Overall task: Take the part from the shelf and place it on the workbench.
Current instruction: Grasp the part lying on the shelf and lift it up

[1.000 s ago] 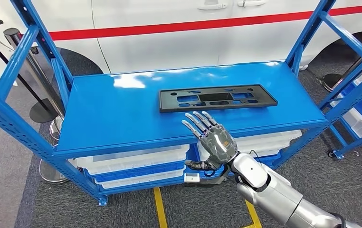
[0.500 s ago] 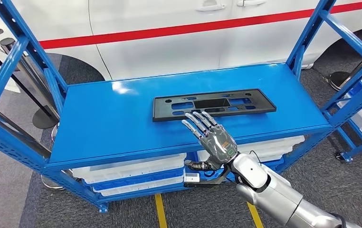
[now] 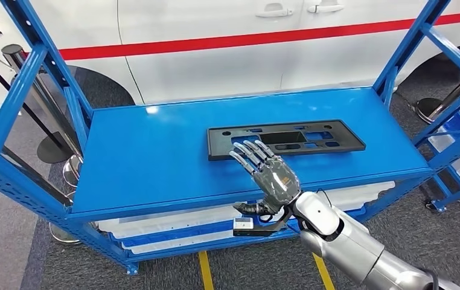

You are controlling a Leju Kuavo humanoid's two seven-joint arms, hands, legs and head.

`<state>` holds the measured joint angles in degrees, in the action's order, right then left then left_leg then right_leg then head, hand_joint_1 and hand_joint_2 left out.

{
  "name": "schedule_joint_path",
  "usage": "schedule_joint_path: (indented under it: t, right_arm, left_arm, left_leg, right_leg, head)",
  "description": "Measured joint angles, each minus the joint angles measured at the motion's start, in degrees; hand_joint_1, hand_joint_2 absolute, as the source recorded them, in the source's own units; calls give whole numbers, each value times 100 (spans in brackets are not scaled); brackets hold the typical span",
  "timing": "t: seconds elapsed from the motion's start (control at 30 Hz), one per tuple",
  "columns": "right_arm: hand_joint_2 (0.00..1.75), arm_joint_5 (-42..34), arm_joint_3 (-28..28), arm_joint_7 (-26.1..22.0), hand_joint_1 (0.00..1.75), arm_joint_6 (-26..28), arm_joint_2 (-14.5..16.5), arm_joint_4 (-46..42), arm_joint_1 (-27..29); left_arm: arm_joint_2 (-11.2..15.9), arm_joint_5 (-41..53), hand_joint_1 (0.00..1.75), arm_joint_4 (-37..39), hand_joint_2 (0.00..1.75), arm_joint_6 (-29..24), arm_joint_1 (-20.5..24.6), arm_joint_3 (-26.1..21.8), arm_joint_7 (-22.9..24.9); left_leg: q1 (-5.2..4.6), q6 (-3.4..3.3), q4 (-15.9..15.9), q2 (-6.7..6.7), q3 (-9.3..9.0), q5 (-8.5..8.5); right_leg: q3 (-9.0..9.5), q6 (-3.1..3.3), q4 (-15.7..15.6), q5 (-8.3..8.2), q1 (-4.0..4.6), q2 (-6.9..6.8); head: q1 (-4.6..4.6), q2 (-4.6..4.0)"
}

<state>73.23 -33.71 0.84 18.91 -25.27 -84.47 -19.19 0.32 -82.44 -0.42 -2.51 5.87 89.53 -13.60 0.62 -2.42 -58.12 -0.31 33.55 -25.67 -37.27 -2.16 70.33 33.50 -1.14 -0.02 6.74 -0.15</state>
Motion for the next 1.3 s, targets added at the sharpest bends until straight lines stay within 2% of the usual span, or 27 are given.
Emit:
schedule_joint_path:
  t: [0.03, 0.07, 0.1, 0.17, 0.2, 0.23, 0.27, 0.33, 0.4, 0.47, 0.53, 0.57, 0.6, 0.63, 0.67, 0.7, 0.77, 0.9, 1.03, 1.2, 1.3]
  right_arm:
    - [0, -17, -1, -6, 0, -17, 1, 10, 1]
    - [0, -33, -2, -8, 0, -36, 1, 22, 2]
    - [0, -48, -3, -7, 0, -52, 2, 33, 0]
    - [0, -78, 0, -2, 0, -79, 2, 50, -15]
    - [0, -89, 1, 0, 0, -86, 3, 58, -28]
    - [0, -94, 3, 1, 0, -91, 3, 68, -43]
    - [0, -97, 3, 1, 0, -95, 4, 77, -53]
    - [0, -99, 6, 2, 0, -101, 4, 90, -64]
    - [87, -100, 8, 3, 0, -103, 4, 95, -70]
    - [175, -96, 9, 6, 0, -110, 8, 99, -77]
    - [175, -89, 9, 17, 0, -143, 19, 119, -77]
    - [175, -85, 9, 27, 0, -166, 26, 134, -75]
    - [175, -84, 9, 41, 0, -185, 32, 149, -75]
    - [175, -84, 9, 57, 0, -197, 39, 159, -74]
    - [175, -83, 9, 72, 0, -203, 44, 166, -75]
    - [175, -83, 9, 83, 0, -209, 49, 171, -78]
    - [175, -85, 10, 93, 0, -246, 54, 181, -85]
    - [175, -113, 14, 84, 0, -418, 57, 214, -110]
    - [175, -124, 7, 78, 0, -515, 64, 265, -153]
    - [175, -126, -32, 71, 0, -578, 110, 327, -217]
    - [175, -137, -53, 70, 0, -626, 163, 374, -278]
  left_arm:
    - [1, 0, 0, 0, 0, 1, 9, 0, 1]
    - [2, 0, 0, 0, 0, 2, 15, 0, 2]
    - [2, 0, 0, 0, 0, 3, 17, 0, 5]
    - [1, 0, 0, 0, 0, 4, 18, 0, 14]
    - [1, 0, 0, 0, 0, 6, 25, 0, 17]
    - [1, 0, 0, 0, 0, 9, 34, 0, 21]
    - [1, 0, 0, 0, 0, 13, 42, 0, 23]
    - [2, 0, 0, 1, 0, 17, 59, 0, 28]
    - [6, 0, 0, 1, 0, 19, 67, 0, 36]
    - [8, -1, 0, 1, 0, 18, 74, 0, 41]
    - [7, -1, 0, 1, 0, 3, 75, 0, 43]
    - [7, 0, 0, 1, 0, -6, 72, 0, 46]
    - [8, 0, 0, 1, 0, -14, 68, 0, 51]
    - [8, 0, 0, 1, 0, -20, 66, 0, 56]
    - [9, 0, 0, 1, 0, -25, 65, 0, 60]
    - [12, 0, 0, 2, 0, -28, 67, 0, 62]
    - [13, -4, 0, 2, 0, -33, 79, 0, 61]
    - [3, -45, 0, 2, 0, -27, 89, 0, 56]
    - [3, -71, 0, 2, 0, -16, 97, 0, 39]
    - [1, -96, 0, 2, 0, -10, 115, 0, 25]
    - [1, -96, 0, 0, 0, 9, 128, 0, 25]
  left_leg:
    - [-4, -11, -3, -2, -16, -19]
    - [-8, -16, -7, -6, -44, -45]
    - [-9, -13, -11, -10, -84, -76]
    - [-9, 13, -13, -17, -179, -149]
    - [-18, 38, -20, -19, -212, -183]
    - [-26, 67, -23, -21, -227, -209]
    - [-32, 97, -19, -21, -228, -225]
    - [-40, 158, -2, -14, -245, -248]
    - [-37, 222, -137, -5, -211, -345]
    - [-25, 271, -692, -3, 68, -600]
    - [-15, 300, -1425, -2, 514, -834]
    - [-12, 306, -1612, -1, 662, -824]
    - [-10, 304, -1577, -1, 702, -692]
    - [-9, 294, -1328, -1, 630, -470]
    - [-9, 273, -939, -1, 483, -215]
    - [-19, 249, -563, -1, 325, -36]
    - [-28, 207, -127, -5, 145, 106]
    - [-42, 186, -55, -19, 123, 96]
    - [-49, 143, -55, -19, 123, 81]
    - [-52, 123, -56, -18, 123, 77]
    - [-52, 121, -57, -18, 122, 78]
  right_leg:
    - [-201, -9, 299, 62, -3, 0]
    - [-317, -12, 413, 8, -4, 0]
    - [-328, -7, 318, -157, -5, -1]
    - [-76, 26, -384, -656, -2, -1]
    - [68, 50, -728, -810, 12, -1]
    - [171, 76, -969, -881, 27, -3]
    - [213, 101, -1069, -863, 45, -1]
    - [236, 153, -1117, -821, 48, 7]
    - [290, 215, -1166, -813, 17, 10]
    - [346, 273, -1192, -793, 5, -4]
    - [372, 308, -1186, -757, 17, -14]
    - [389, 313, -1181, -736, 22, -13]
    - [415, 311, -1176, -713, 25, -9]
    - [449, 304, -1170, -686, 26, -5]
    - [483, 292, -1166, -657, 26, -2]
    - [508, 271, -1156, -628, 39, 2]
    - [520, 239, -1137, -590, 69, 4]
    - [528, 259, -1157, -585, 80, 0]
    - [549, 229, -1202, -596, 77, 2]
    - [556, 169, -1221, -604, 73, 3]
    - [556, 160, -1221, -607, 74, 3]
  head:
    - [0, 0]
    - [0, 0]
    - [1, 0]
    - [1, 0]
    - [1, 0]
    - [0, 0]
    - [1, 0]
    - [0, 0]
    - [-1, 0]
    - [-2, 0]
    - [-2, 0]
    - [-2, 0]
    - [-2, 0]
    - [-2, 0]
    - [-2, 0]
    - [-3, 0]
    - [-1, 0]
    - [0, 0]
    - [0, 0]
    - [-1, 0]
    - [-1, 0]
